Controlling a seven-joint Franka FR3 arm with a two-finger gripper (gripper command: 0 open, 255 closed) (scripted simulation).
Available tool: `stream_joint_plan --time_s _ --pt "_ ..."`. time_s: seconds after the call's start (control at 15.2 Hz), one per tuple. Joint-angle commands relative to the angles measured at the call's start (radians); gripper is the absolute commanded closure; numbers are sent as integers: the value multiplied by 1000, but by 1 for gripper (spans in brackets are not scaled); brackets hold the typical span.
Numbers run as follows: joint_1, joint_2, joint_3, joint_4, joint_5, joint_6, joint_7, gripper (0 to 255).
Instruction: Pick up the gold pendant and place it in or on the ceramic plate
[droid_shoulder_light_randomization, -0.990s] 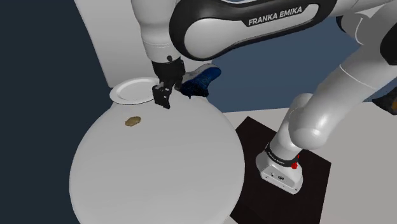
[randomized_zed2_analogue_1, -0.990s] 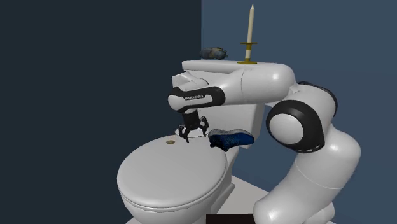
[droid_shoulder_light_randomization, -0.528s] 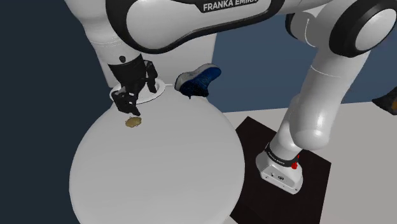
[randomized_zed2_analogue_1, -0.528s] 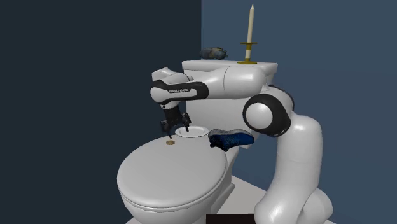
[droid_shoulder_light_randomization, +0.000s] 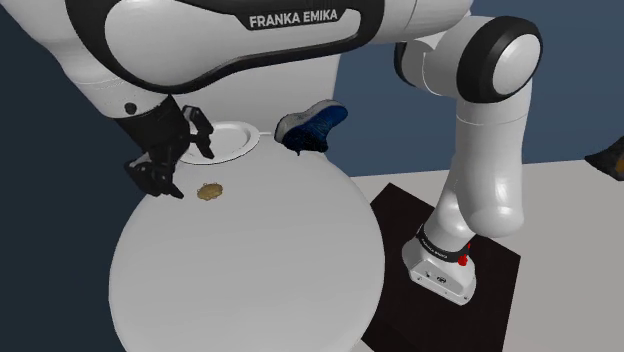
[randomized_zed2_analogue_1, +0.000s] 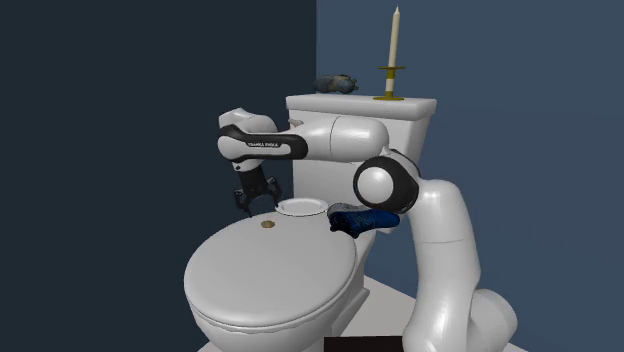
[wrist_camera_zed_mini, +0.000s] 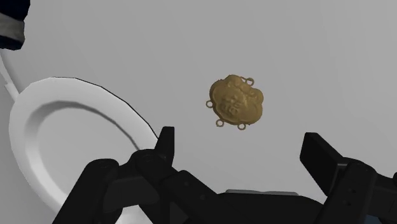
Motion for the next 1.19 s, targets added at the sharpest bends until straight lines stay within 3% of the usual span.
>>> stream_joint_plan --time_s 0.0,0.2,0.73,0.79,1.12 --pt "-11 -11 0 -38 5 28 1 0" --pt "-32 -32 0 -114 14 85 3 0" --pt "-32 -32 0 -114 14 85 3 0" --pt "-32 -32 0 -114 14 85 3 255" --pt "-32 -33 1 -116 15 85 3 255"
